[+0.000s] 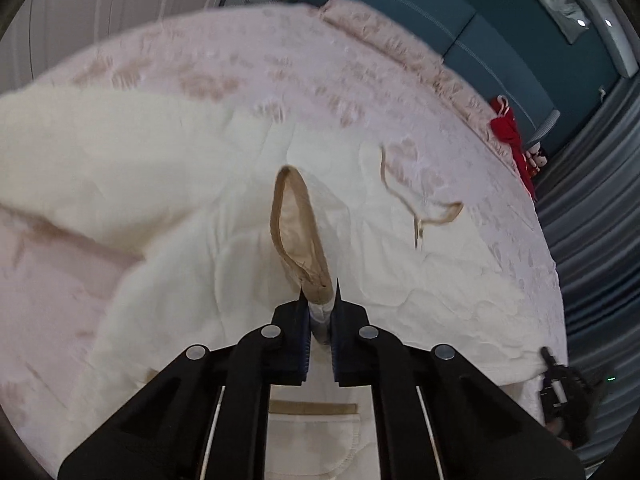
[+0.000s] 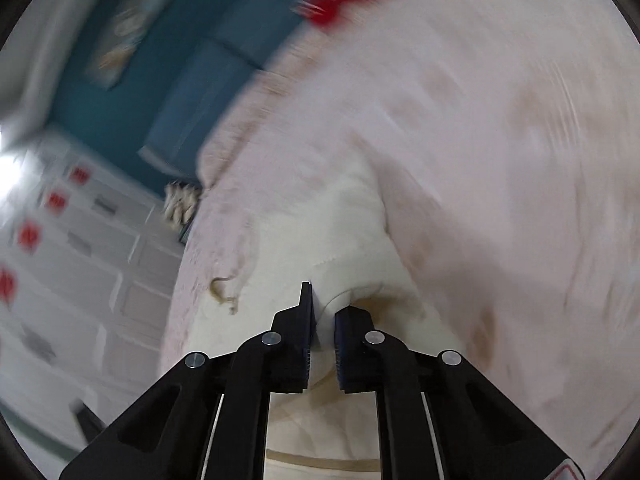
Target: Fold large clothes
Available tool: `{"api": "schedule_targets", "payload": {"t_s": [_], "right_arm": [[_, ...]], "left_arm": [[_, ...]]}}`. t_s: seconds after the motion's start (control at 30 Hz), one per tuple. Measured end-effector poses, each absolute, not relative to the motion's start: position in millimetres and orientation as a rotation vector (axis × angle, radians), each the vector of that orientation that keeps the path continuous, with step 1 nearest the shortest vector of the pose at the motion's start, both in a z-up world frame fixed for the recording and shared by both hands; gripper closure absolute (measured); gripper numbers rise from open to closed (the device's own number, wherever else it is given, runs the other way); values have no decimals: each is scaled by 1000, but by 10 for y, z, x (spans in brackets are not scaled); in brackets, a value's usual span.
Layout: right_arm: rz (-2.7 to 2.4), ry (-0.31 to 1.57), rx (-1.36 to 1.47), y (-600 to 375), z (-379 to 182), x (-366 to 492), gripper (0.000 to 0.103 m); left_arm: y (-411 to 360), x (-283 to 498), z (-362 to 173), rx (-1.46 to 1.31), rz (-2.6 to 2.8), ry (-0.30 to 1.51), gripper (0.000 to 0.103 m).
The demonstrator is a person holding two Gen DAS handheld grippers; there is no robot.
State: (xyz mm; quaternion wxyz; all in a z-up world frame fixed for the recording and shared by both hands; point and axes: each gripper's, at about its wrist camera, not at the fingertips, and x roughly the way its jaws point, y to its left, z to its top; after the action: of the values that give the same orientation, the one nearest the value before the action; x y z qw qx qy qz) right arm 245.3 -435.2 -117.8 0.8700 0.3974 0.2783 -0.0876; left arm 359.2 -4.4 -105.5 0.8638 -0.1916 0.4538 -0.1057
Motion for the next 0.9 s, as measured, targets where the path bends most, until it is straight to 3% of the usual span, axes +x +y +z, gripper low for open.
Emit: {"api": "schedule_targets", "payload": {"t_s": [0.07,0.23,0.4,0.5,0.63,0.77,0.9], "right_arm": [[-208,614,676,-4199,-1157,2514,95],[-291,856,640,-4253,-1860,2751,95],[-373,866,609,-4214,-1658,2646,84],[-485,745,492,-3883,-1200,2332,77],[-265,759,343,-3106,-945,2528,81],[-86,862,212,-2344,-1240,2936,92],[-98,958,199,-2200,-1680,3089,94]], "left_arm": [[-54,3557,-1127,-333,-193,936,96],[-192,3554,-1783,-236,-132,1042,96],[-231,3535,-1794,-196,-118,1007,94],[-213,3509,-1819,-209,-126,981,94],[-200,3429,-1862,-226,-132,943,94],[-183,3408,-1890,-241,-145,924,94],[-159,3396,-1917,-269,-164,905,93]]}}
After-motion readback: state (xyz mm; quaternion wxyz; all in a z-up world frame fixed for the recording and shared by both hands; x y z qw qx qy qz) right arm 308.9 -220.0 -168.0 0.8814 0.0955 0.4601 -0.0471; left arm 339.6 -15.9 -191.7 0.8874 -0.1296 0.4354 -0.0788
